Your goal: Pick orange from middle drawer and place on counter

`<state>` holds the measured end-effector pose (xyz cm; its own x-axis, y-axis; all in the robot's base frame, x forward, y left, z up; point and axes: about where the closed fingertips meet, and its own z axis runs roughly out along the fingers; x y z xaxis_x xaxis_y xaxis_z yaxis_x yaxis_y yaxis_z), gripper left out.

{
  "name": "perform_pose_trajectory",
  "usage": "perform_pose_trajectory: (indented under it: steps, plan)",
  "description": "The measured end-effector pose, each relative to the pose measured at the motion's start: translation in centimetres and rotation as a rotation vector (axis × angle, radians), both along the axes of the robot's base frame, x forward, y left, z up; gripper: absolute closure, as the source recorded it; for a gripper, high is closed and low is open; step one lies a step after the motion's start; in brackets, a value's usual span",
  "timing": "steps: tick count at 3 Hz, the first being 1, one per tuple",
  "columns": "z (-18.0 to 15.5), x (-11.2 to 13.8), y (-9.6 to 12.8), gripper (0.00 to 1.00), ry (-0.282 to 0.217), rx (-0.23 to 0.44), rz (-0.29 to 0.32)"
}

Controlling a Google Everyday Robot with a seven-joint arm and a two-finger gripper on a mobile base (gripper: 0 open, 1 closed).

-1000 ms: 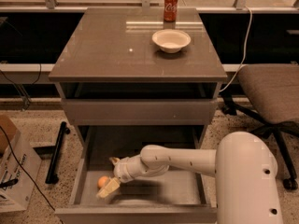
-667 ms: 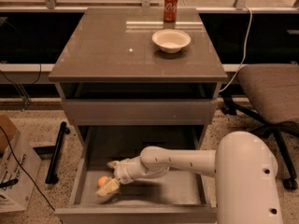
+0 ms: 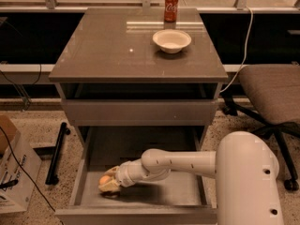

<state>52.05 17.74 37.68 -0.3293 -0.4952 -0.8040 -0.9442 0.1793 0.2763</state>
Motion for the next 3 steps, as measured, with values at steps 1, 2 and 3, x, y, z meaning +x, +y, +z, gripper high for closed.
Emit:
perform_pose_trajectory:
  steps: [1, 2, 3]
  plan:
    - [2.2, 0.9, -0.8, 0.96, -0.026, 0.044, -0.024]
    - [8.0, 3.1, -3.6, 1.0, -0.094, 0.162, -0.05]
    - [20.5, 5.1, -13.2, 1.0, -0.256, 0.333, -0.027]
